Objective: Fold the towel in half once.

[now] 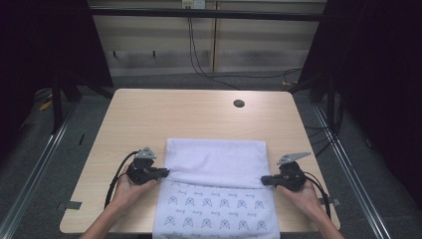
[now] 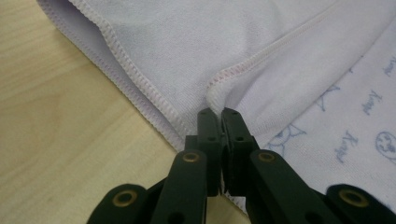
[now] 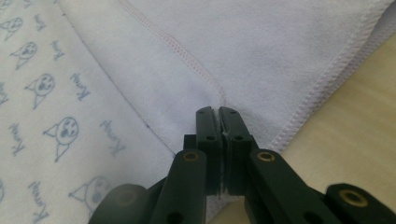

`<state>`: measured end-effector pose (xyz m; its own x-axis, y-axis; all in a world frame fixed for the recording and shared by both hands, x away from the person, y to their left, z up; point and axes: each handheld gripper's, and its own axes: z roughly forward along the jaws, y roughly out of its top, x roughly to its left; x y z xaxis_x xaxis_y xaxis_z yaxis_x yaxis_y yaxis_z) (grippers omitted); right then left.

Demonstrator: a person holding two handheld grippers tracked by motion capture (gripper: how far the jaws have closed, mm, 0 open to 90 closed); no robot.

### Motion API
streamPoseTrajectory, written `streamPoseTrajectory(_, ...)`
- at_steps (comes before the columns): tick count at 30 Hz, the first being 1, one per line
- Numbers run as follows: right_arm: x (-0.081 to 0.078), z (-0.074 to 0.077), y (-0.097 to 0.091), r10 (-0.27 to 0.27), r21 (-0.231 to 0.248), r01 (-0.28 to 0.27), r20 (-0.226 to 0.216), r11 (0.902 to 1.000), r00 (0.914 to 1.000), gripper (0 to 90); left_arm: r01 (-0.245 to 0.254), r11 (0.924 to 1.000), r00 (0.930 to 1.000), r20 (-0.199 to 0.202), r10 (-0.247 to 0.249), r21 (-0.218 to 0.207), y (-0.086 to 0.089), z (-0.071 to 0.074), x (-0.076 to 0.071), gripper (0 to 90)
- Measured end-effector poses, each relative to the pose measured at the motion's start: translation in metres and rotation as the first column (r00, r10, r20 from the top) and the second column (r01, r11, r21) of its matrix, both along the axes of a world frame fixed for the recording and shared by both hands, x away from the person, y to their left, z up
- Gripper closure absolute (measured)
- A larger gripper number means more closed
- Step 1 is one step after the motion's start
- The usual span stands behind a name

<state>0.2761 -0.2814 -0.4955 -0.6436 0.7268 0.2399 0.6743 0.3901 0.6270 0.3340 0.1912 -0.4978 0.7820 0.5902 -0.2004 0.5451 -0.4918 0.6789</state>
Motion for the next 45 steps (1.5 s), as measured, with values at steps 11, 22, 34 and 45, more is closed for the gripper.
streamPoseTrajectory(11,0.056,-0.002,0.004,-0.039,-0.010,0.039,0.011,0.9992,0.9992,87.4,-0.057,0.9983,0.9982,0.018,0.057,0.012,0.001,-0.001,0.045,87.7)
streamPoseTrajectory(22,0.117,-0.001,0.020,-0.109,-0.061,0.110,0.027,0.9920,0.9937,87.3,-0.125,0.9915,0.9907,0.059,0.122,0.036,0.002,-0.002,0.097,87.7)
streamPoseTrajectory(34,0.158,0.004,0.035,-0.209,-0.179,0.218,0.068,0.9593,0.9754,87.3,-0.229,0.9720,0.9680,0.118,0.221,0.054,-0.015,-0.005,0.145,87.4)
streamPoseTrajectory(45,0.159,0.038,0.021,-0.249,-0.025,0.258,0.191,0.9658,0.9495,87.2,-0.210,0.9711,0.9616,0.156,0.226,-0.114,-0.001,0.038,0.125,87.6)
